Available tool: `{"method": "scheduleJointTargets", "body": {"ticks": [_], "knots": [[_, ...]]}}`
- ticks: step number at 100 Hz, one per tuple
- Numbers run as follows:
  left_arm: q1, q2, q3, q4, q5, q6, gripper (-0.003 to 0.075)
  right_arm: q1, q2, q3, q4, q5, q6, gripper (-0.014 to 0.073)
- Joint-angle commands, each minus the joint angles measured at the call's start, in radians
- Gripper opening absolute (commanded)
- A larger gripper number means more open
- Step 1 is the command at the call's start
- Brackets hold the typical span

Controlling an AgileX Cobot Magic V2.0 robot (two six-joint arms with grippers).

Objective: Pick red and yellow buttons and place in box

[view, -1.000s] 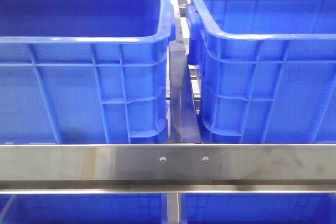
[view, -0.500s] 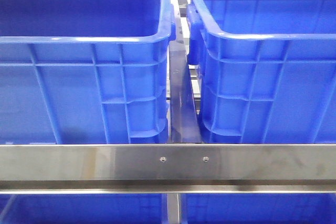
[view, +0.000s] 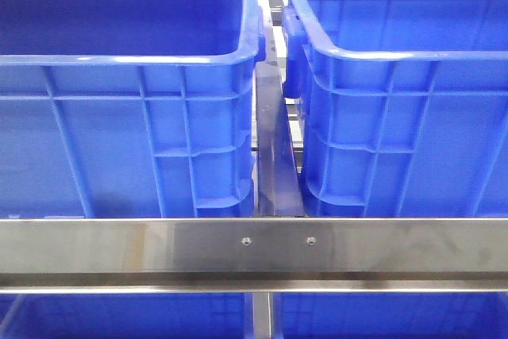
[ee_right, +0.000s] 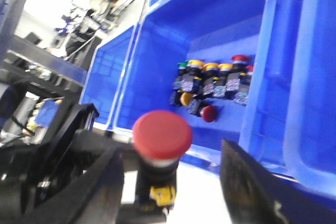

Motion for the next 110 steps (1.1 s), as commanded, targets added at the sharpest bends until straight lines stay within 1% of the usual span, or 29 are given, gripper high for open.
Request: {"method": "scheduleJointTargets", "body": {"ticks": [1,22,62,94,110], "knots": [[-0.008,-0.037,-0.032,0.0,-0.072,0.0,-0.0019,0.002,0.039,-0.033,0.131,0.031,-0.069,0.0436],[-0.008,-0.037,-0.032,0.0,-0.072,0.0,-0.0019,0.004,0.109,-0.037,0.19,0.083,-0.122,0.0436],[-0.008,-0.037,-0.032,0.0,-0.072,0.0,-0.0019,0.008,0.171,-0.098,0.197,0.17,-0.135,0.0436],[-0.008,-0.037,-0.032,0.0,-0.072,0.0,-0.0019,0.113,0.217,-0.111,0.197,0.15,-0.144,0.0436],[-0.008,-0.037,-0.032,0.0,-0.072,0.0,-0.0019,0.134,0.237,-0.111,0.199,0.134,-0.152,0.0435]]}}
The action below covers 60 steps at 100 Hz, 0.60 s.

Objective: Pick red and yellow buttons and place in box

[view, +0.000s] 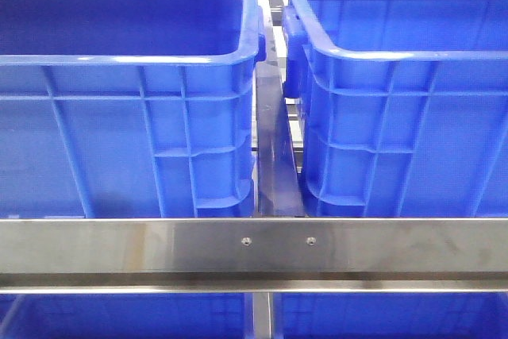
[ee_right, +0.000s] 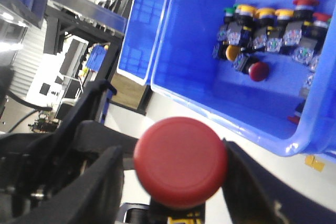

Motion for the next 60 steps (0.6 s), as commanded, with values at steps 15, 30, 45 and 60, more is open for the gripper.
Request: {"method": "scheduleJointTargets", "body": {"ticks": [15,30,45,60], "knots": [[-0.008,-0.037,-0.032,0.0,-0.07,-0.001,-0.0019,0.008,-0.008,-0.037,0.075,0.001,-0.022,0.0332],[-0.008,-0.037,-0.032,0.0,-0.07,-0.001,-0.0018,0.008,-0.008,-0.037,0.075,0.002,-0.027,0.016],[-0.008,-0.037,-0.032,0.0,-0.07,-0.001,0.0089,0.008,-0.008,-0.037,0.075,0.002,-0.034,0.0132],[-0.008,-0.037,-0.032,0.0,-0.07,-0.001,0.0366,0.008,-0.009,-0.037,0.075,0.008,-0.049,0.0132]]}}
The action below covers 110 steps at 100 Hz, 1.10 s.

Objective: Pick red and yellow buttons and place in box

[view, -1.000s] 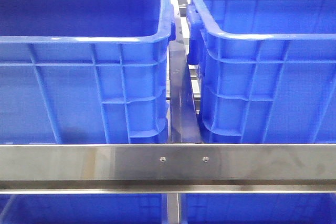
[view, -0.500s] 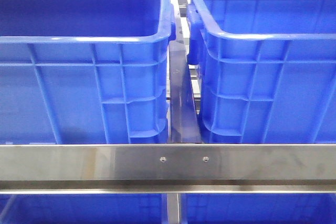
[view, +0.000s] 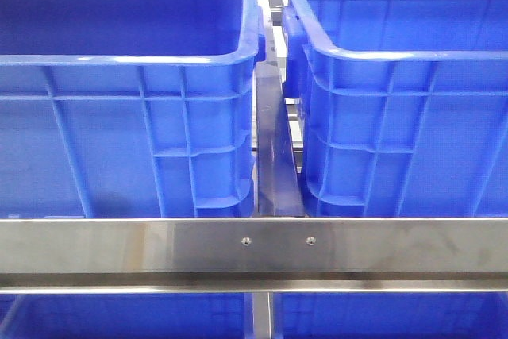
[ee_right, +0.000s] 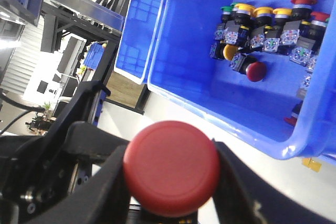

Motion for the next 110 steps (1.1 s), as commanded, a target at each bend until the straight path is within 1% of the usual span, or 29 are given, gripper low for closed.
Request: {"method": "scheduleJointTargets", "body": {"ticks": [1,8,13,42,60,71,86,93,94,95,99,100,110], "knots": [[-0.008,-0.037,-0.032,0.0,-0.07,-0.001,0.0389,0.001,-0.019,-0.037,0.071,0.02,-0.026,0.0132],[-0.008,-0.037,-0.032,0.0,-0.07,-0.001,0.0471,0.001,-0.02,-0.037,0.071,0.019,-0.038,0.0132],[-0.008,-0.037,-0.032,0.0,-0.068,-0.001,0.0491,0.001,-0.02,-0.037,0.071,0.014,-0.043,0.0132],[-0.008,-0.037,-0.032,0.0,-0.067,-0.01,0.0494,-0.022,-0.021,-0.037,0.071,-0.069,-0.114,0.0132],[0.043,-0.061,-0.031,0.014,-0.067,-0.05,0.0494,-0.069,-0.022,-0.037,0.071,-0.081,-0.132,0.0132],[0.102,-0.095,-0.017,0.014,-0.071,-0.058,0.0494,-0.104,-0.022,-0.037,0.071,-0.079,-0.145,0.0132],[0.212,-0.174,0.061,0.014,-0.099,-0.068,0.0494,-0.12,-0.022,-0.037,0.071,-0.076,-0.152,0.0132],[0.284,-0.221,0.109,0.014,-0.107,-0.083,0.0494,-0.12,-0.022,-0.037,0.071,-0.076,-0.152,0.0132],[0.308,-0.231,0.115,0.014,-0.107,-0.086,0.0494,-0.12,-0.022,-0.037,0.071,-0.076,-0.152,0.0132],[0.308,-0.236,0.125,0.014,-0.11,-0.086,0.0494,-0.12,-0.022,-0.037,0.071,-0.076,-0.152,0.0132],[0.365,-0.269,0.158,0.014,-0.116,-0.098,0.0494,-0.12,-0.022,-0.037,0.071,-0.076,-0.155,0.0132],[0.365,-0.274,0.164,0.014,-0.119,-0.098,0.0494,-0.12,-0.022,-0.037,0.071,-0.077,-0.156,0.0132],[0.5,-0.357,0.241,0.014,-0.133,-0.11,0.0494,-0.12,-0.022,-0.037,0.07,-0.085,-0.167,0.0132]]}}
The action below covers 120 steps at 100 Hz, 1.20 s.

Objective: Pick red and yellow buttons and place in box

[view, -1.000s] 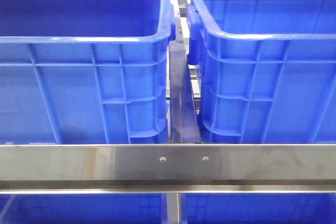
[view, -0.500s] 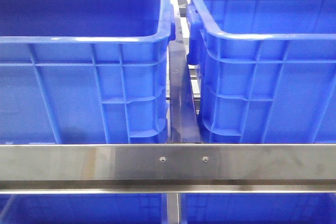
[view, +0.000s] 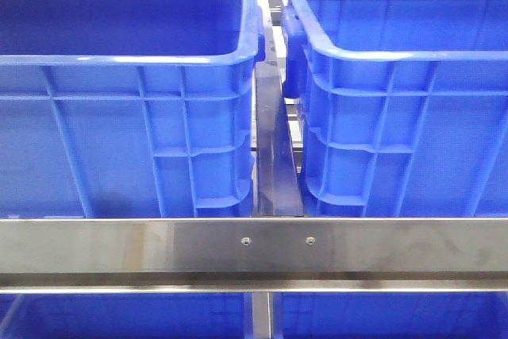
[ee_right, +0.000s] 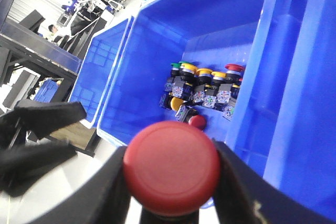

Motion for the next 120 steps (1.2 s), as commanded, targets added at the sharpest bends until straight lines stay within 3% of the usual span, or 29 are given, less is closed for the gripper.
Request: {"method": "scheduleJointTargets", "body": {"ticks": [1,23,44,56,75,92,120], "knots": [[0.103,-0.094,0.032,0.0,-0.086,-0.02,0.0494,-0.007,-0.022,-0.037,0.07,0.009,-0.026,0.0132],[0.36,-0.263,0.187,0.0,-0.107,-0.021,0.0493,-0.007,-0.022,-0.037,0.07,-0.035,-0.068,0.0132],[0.464,-0.389,0.278,0.0,-0.107,-0.021,0.0472,-0.007,-0.022,-0.037,0.07,-0.16,-0.11,0.0132],[0.468,-0.428,0.3,0.0,-0.114,-0.015,0.0327,-0.007,-0.022,-0.037,0.07,-0.292,-0.143,0.0132],[0.468,-0.44,0.308,0.0,-0.13,-0.014,-0.0018,-0.007,-0.002,-0.037,0.08,-0.573,-0.283,0.0132],[0.468,-0.44,0.308,0.0,-0.135,-0.014,-0.0019,-0.007,0.075,-0.054,0.09,-0.754,-0.396,0.0131],[0.468,-0.44,0.308,0.0,-0.135,-0.014,-0.0019,-0.007,0.304,-0.199,0.09,-0.807,-0.541,0.0131]]}}
